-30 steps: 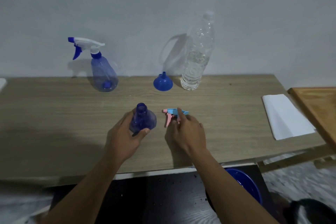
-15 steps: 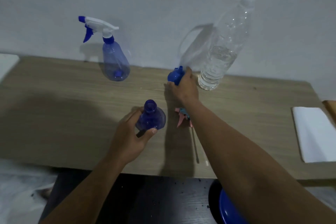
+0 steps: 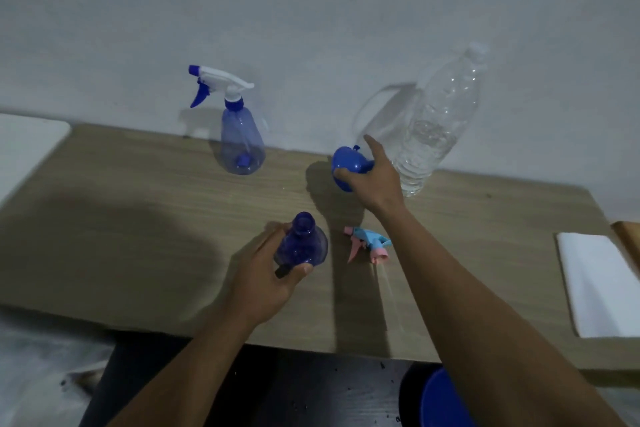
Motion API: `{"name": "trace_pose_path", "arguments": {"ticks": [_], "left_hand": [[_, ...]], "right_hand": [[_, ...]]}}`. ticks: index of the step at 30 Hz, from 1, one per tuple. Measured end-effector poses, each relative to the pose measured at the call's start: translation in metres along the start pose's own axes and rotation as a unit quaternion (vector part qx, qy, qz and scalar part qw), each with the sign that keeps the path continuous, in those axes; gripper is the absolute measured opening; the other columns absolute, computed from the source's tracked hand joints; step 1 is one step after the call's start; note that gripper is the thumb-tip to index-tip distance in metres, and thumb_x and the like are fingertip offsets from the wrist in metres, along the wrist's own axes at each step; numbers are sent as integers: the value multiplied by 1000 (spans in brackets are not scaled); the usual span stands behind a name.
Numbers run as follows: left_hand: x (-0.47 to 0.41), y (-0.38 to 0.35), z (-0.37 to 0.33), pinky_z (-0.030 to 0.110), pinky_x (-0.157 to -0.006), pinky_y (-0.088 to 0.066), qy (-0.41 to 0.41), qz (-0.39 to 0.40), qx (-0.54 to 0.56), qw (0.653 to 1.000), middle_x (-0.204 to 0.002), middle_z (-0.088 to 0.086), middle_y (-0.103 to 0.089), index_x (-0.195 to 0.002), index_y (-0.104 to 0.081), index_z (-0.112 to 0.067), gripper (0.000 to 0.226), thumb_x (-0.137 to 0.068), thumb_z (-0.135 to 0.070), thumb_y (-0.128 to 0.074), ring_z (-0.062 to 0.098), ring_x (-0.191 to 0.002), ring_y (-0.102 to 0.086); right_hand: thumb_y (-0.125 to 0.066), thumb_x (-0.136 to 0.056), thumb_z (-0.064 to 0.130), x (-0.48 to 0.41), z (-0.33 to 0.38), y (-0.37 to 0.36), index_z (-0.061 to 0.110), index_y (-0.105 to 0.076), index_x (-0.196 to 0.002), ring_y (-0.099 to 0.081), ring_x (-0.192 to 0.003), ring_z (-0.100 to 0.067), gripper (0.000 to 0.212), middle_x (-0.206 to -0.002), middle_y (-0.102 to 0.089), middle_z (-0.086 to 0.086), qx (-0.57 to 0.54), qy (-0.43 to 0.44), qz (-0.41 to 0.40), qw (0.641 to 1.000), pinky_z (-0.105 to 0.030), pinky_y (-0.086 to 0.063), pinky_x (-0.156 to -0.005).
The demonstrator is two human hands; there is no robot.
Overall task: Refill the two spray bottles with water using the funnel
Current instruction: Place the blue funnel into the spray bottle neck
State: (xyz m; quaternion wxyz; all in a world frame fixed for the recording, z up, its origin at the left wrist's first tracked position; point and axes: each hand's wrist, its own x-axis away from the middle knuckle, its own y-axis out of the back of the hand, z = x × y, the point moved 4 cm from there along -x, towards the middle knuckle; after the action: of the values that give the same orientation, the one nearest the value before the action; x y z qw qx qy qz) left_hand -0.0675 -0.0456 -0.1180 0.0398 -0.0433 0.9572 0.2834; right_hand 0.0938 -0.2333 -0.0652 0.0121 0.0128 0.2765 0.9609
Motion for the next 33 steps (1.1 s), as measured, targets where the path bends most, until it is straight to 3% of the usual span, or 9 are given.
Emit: {"name": "trace_pose_path", "arguments": {"ticks": [3,6,11,13,17,19,24,29,33], "left_hand": [[1,3,-6,-1,-86,-35,4,-1,-12,1000,-121,-9,-63,-132,-58,-19,59,-79,-32,-82,-1,-105,-57],[2,7,-13,-4,-82,-32,8,-13,-6,1000,-117,-8,-65,-128,-61,-16,57,-77,-24,-84,-10,-99,-52],[4,11,-15,-3,-79,-33,20,-2,-21,1000,-110,-11,-65,-122,-62,-20,51,-77,-28,-83,1,-96,-58],[6,12,-18,-5,-77,-32,25,-4,-12,1000,-104,-14,-64,-121,-63,-16,48,-78,-23,-83,-10,-89,-53],[8,12,-19,-5,-70,-34,39,21,23,999,-92,-31,-52,-122,-61,-15,45,-81,-10,-80,-34,-82,-47],[7,12,-16,-5,-69,-35,51,27,24,998,-91,-27,-56,-125,-59,-19,49,-81,-15,-80,-30,-81,-50],[4,14,-14,-5,-66,-35,68,36,-7,997,-106,-12,-66,-124,-60,-26,48,-81,-31,-80,1,-88,-56],[2,13,-11,-2,-66,-38,63,49,-9,997,-106,-12,-66,-121,-59,-28,44,-82,-32,-79,-6,-84,-56],[2,13,-9,-5,-67,-37,63,55,-9,996,-105,-13,-66,-126,-57,-29,47,-84,-36,-77,-10,-81,-54]], "right_hand": [[-82,-78,35,27,16,20,24,-57,-130,-63,-94,-8,59,-122,-61,3,-69,-21,-6,997,-20,-47,-69],[-84,-77,34,54,32,32,23,-54,-122,-64,-95,-5,56,-118,-64,0,-125,-25,-12,992,-21,-47,-71],[-81,-82,25,93,60,33,33,-40,-144,-62,-96,3,75,-120,-58,3,-194,16,23,981,-10,-50,-69],[-81,-82,23,103,69,29,32,-47,-141,-65,-96,3,69,-121,-61,1,-212,36,34,976,-14,-52,-71],[-87,-76,15,116,75,17,22,-59,-123,-67,-108,-14,56,-121,-65,-1,-224,66,18,972,-26,-58,-81],[-89,-72,13,122,73,8,20,-59,-118,-67,-109,-15,55,-122,-64,-1,-225,78,22,971,-30,-59,-84],[-88,-70,-2,132,60,-12,14,-58,-120,-65,-114,-16,60,-121,-61,3,-240,91,12,966,-38,-59,-92],[-86,-69,-5,132,43,-26,15,-56,-119,-62,-119,-16,61,-124,-60,7,-254,89,13,963,-44,-58,-94],[-93,-62,25,135,36,-31,25,-53,-120,-58,-122,-15,70,-129,-56,6,-233,73,21,970,-40,-59,-91]]}}
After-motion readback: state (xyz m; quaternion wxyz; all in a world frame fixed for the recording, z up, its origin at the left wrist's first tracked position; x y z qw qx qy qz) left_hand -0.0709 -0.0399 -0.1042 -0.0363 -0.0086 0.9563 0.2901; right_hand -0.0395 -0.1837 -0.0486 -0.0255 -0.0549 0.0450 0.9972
